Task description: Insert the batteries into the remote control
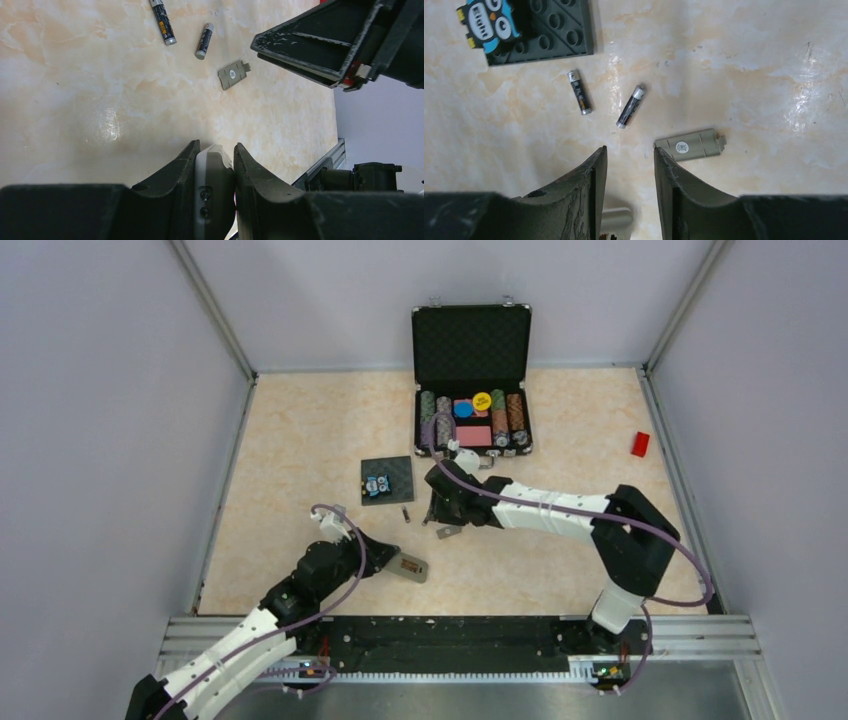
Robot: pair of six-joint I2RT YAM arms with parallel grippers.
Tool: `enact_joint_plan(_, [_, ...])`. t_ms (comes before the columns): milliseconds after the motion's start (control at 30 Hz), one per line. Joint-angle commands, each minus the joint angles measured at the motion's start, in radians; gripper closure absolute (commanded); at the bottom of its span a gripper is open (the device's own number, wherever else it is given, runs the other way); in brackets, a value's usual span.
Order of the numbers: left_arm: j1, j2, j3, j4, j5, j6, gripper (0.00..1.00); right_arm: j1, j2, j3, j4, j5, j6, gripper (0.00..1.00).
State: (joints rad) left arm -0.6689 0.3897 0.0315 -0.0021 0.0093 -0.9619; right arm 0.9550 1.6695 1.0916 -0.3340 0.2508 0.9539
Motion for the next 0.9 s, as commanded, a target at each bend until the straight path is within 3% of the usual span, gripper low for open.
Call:
enact_joint_plan(0, [-0.003,0.008,-0.027,-0.085,-0.037,0.07,1.0,0.008,0.082,0.098,-0.11,0.075,0.092,0.61])
enact_joint_plan(367, [-0.003,0.015,-0.027,-0.086,-0.033,0.069,1.0,0.01,0.234,0.252,-0.185,0.084,0.161,0.67])
enact_joint_plan(867, [-0.003,-0.028,-0.079,-0.048,-0.039,0.089,1.0,0.042,0.416,0.454,-0.413,0.213,0.192,0.73])
